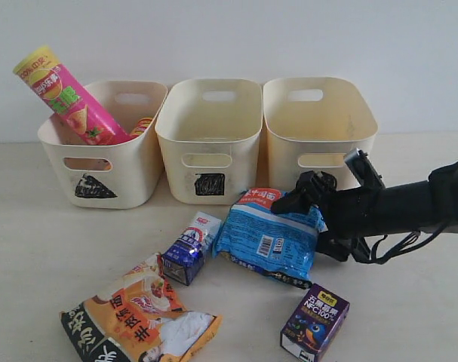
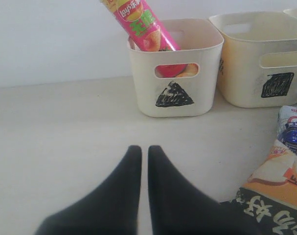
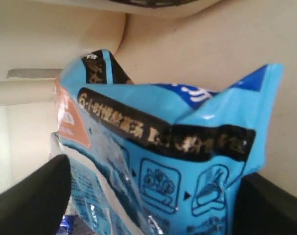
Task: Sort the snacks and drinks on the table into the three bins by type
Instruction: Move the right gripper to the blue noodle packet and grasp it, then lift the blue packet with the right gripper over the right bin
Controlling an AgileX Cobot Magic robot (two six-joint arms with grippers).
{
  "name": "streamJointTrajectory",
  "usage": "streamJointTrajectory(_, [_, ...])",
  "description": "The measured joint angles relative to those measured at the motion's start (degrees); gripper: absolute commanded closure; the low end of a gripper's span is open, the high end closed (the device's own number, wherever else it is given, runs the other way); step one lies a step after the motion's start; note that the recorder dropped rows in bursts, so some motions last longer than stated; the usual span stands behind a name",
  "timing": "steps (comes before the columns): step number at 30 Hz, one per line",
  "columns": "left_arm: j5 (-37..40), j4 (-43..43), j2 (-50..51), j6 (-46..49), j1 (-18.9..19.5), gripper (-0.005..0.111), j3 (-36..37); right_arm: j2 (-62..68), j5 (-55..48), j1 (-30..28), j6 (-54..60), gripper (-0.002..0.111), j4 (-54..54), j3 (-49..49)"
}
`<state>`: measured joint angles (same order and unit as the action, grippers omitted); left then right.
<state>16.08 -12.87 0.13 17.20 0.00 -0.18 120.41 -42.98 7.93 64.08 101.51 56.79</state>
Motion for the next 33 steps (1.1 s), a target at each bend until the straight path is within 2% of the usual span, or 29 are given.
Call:
streamJointTrajectory(3, [0.0, 0.0, 0.0, 0.0, 0.0, 0.102, 0.0, 0.6, 1.9, 0.0, 0.2, 0.088, -0.3, 0.2])
streamJointTrajectory(4, [0.0, 0.0, 0.0, 0.0, 0.0, 0.102, 0.0, 0.9, 1.9, 0.0, 0.2, 0.108, -0.1, 0.2])
streamJointTrajectory(14, [0.0, 1.3, 0.0, 0.0, 0.0, 0.102, 0.0, -1.1, -2.5, 0.0, 2.2, 0.108, -0.8, 0.1])
streamJointTrajectory(33, [0.0, 1.3, 0.0, 0.0, 0.0, 0.102, 0.0, -25.6, -4.3, 0.0, -0.3, 0.108, -9.2, -0.1])
